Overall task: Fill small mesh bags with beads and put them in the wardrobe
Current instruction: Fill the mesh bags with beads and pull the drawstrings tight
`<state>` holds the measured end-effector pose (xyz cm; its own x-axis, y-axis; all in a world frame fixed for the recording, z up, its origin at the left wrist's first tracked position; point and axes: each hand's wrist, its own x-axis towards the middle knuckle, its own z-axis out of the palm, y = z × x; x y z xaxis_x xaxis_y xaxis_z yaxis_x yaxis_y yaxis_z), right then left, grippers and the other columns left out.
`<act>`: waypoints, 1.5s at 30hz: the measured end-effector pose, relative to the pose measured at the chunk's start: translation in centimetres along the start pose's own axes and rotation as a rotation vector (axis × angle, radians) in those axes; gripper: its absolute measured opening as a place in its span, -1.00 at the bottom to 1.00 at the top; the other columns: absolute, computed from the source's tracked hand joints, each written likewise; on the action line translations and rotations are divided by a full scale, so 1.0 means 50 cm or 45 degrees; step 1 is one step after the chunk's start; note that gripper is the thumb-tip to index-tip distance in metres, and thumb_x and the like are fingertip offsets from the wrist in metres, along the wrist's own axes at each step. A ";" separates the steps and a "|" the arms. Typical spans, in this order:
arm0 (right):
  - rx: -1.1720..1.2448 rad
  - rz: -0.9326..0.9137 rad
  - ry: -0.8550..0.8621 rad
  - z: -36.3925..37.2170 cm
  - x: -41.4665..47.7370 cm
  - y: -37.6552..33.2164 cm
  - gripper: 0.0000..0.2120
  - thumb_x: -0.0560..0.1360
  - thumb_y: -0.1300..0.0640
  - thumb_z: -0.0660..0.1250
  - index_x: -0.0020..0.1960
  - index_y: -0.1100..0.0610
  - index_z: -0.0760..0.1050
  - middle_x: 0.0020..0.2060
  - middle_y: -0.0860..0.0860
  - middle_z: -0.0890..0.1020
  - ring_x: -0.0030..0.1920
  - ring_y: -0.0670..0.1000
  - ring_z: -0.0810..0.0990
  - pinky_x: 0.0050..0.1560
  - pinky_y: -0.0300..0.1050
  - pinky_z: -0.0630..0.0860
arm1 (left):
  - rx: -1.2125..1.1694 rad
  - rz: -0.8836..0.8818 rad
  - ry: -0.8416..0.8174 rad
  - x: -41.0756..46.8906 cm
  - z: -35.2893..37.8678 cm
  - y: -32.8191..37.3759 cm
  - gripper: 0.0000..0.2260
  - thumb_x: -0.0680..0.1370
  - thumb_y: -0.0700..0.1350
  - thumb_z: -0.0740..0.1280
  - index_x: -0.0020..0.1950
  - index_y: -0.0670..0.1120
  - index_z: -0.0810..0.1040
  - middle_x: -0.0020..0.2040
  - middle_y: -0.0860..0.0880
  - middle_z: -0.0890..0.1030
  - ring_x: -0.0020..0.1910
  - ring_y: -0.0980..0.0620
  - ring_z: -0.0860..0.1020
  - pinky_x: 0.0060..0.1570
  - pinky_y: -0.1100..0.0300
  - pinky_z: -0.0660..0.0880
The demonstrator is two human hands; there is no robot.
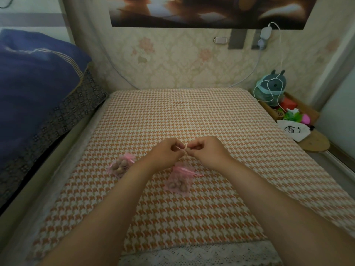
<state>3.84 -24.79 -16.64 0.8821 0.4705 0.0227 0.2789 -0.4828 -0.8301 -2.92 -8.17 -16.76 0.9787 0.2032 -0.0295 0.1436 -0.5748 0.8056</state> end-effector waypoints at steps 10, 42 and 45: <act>-0.068 0.089 -0.185 -0.001 -0.022 -0.005 -0.87 0.48 0.13 0.54 0.03 0.07 0.71 -0.25 -0.13 0.69 -0.29 -0.26 0.62 -0.34 -0.41 0.46 | 0.192 0.086 -0.217 -0.035 -0.029 -0.015 -0.88 0.51 -0.09 0.40 -0.22 0.07 0.63 -0.29 0.18 0.63 -0.30 0.23 0.56 -0.19 0.20 0.53; -0.158 -0.003 -0.174 -0.083 -0.025 -0.002 -0.83 0.51 0.22 0.45 -0.15 -0.03 0.69 -0.10 -0.11 0.73 -0.35 -0.13 0.65 -0.34 -0.26 0.56 | 0.220 0.119 -0.155 -0.035 0.009 0.013 -0.88 0.53 -0.04 0.40 -0.20 0.05 0.68 -0.30 0.16 0.65 -0.33 0.28 0.57 -0.26 0.25 0.51; -0.318 -0.060 0.006 -0.096 -0.017 0.025 -0.77 0.53 0.18 0.43 -0.20 -0.13 0.63 -0.10 -0.24 0.64 -0.12 -0.26 0.61 -0.16 -0.36 0.53 | 0.254 0.128 -0.148 -0.020 0.026 0.019 -0.90 0.54 -0.04 0.38 -0.12 0.04 0.68 -0.19 0.15 0.67 -0.20 0.23 0.60 -0.17 0.23 0.54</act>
<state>5.26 -29.33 -15.06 0.8675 0.4936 0.0613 0.4043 -0.6281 -0.6649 -3.57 -9.95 -16.75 0.9982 0.0511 -0.0325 0.0596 -0.7352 0.6752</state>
